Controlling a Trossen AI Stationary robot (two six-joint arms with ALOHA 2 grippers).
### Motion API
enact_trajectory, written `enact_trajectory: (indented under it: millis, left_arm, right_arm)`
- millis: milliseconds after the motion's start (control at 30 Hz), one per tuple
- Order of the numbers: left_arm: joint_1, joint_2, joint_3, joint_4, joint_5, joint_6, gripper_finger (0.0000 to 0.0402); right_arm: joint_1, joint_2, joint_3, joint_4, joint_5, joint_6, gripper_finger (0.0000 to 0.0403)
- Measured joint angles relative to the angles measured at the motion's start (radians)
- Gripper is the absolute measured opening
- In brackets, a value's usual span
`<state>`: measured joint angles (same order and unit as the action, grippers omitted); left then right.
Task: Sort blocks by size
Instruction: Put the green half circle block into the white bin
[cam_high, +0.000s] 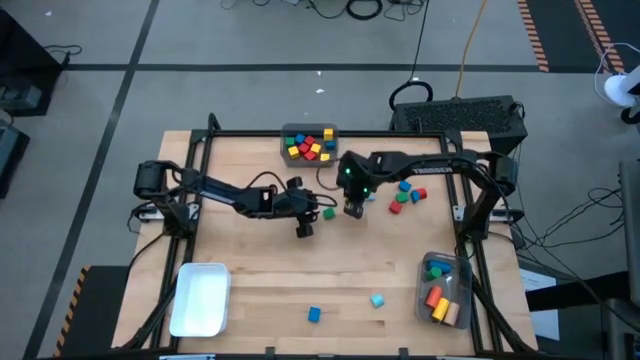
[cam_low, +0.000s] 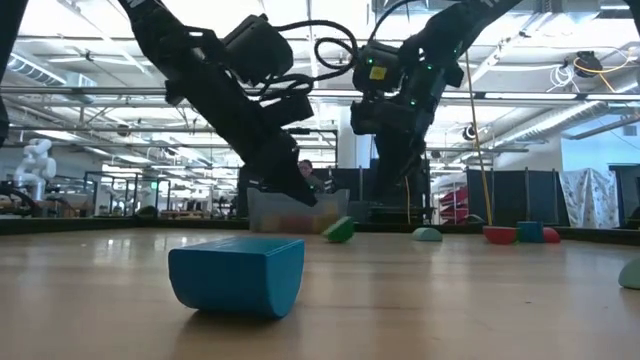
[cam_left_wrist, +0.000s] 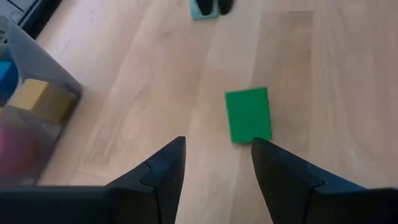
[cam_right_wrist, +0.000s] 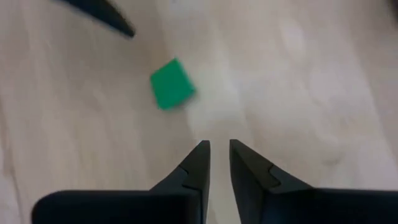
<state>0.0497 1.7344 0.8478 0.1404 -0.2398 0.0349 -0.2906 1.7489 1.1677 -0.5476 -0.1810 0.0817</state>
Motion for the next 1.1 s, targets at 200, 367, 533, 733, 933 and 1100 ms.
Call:
enact_trajectory:
  millis: [200,367,533,733,933,1100]
  left_arm:
    - [-0.026,-0.008,0.000,-0.027,-0.001,-0.002,0.0187]
    - [-0.031,-0.009,0.000,-0.027,-0.001,-0.009,0.0187]
    - [-0.034,-0.009,0.000,-0.028,-0.001,-0.037,0.0187]
    - [-0.042,-0.009,0.000,-0.034,-0.001,-0.047,0.0187]
    - [-0.045,-0.009,0.000,-0.047,-0.001,-0.047,0.0187]
    - [-0.046,-0.009,0.000,-0.056,0.000,-0.048,0.0187]
  right_arm:
    - [0.079,0.000,-0.036,0.110,0.003,-0.083,0.0092]
    - [0.127,0.000,-0.037,0.180,0.082,-0.196,0.0156]
    - [0.147,0.019,-0.036,0.258,0.127,-0.248,0.0234]
    - [0.145,0.088,-0.037,0.309,0.124,-0.243,0.0286]
    - [0.137,0.144,-0.036,0.330,0.125,-0.260,0.0276]
    - [0.134,0.199,-0.036,0.355,0.100,-0.274,0.0261]
